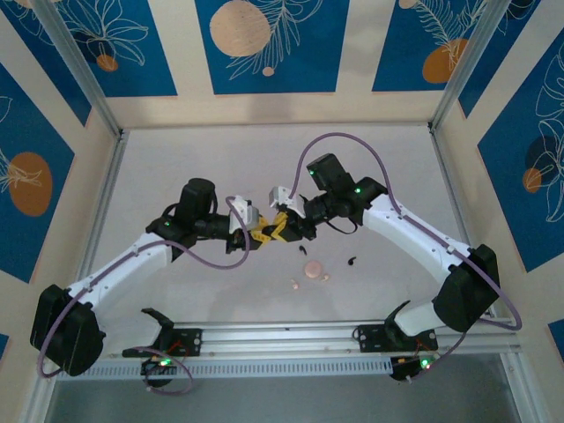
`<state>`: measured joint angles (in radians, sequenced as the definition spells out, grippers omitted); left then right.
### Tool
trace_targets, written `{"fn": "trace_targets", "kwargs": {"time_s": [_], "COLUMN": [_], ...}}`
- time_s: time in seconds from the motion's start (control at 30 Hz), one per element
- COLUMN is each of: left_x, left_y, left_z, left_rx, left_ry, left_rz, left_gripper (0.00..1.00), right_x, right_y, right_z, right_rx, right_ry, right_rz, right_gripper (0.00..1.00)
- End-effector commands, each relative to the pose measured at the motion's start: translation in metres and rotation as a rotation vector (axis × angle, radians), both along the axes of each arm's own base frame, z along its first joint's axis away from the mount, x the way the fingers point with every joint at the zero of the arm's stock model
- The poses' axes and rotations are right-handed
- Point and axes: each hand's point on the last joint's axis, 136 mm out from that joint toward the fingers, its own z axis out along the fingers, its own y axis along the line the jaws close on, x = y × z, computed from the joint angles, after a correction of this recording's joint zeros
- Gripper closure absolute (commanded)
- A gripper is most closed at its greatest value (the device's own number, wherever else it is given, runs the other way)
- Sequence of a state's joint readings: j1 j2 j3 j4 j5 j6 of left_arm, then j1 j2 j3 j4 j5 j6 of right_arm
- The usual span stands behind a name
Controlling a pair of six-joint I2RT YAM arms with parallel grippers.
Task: Insert the wireless bluetooth earbuds into the charging case
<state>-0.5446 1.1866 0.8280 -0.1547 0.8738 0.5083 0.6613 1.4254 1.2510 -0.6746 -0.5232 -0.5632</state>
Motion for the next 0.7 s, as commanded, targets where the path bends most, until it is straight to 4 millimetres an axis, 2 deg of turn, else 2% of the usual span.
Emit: {"fn": "trace_targets", "kwargs": {"time_s": [0.0,0.1,0.47,0.67], "left_x": [-0.005,-0.005,-0.005,-0.001], "left_y": [-0.002,-0.002,-0.004,-0.006], "left_z": [0.007,0.008,0.016,0.016], "left_rx": [-0.007,-0.014,-0.070,-0.121], "left_ry": [-0.004,-0.008,-0.026,-0.033], "left_rz": [-0.038,-0.035,-0.037,-0.011], "left_gripper": [0.75,0.77,0.78,0.79], "right_x": [-0.002,0.006,0.056,0.062], "right_y": [0.001,-0.003,-0.040,-0.054], "right_z": [0.010,0.010,0.024,0.031], "right_rx": [0.015,0.035,0.161,0.225], "right_ry": [-0.034,-0.069,-0.101,-0.058], "right_rz": [0.010,-0.032,-0.318,-0.370], "right_gripper": [0.79,0.70,0.58,0.54]}}
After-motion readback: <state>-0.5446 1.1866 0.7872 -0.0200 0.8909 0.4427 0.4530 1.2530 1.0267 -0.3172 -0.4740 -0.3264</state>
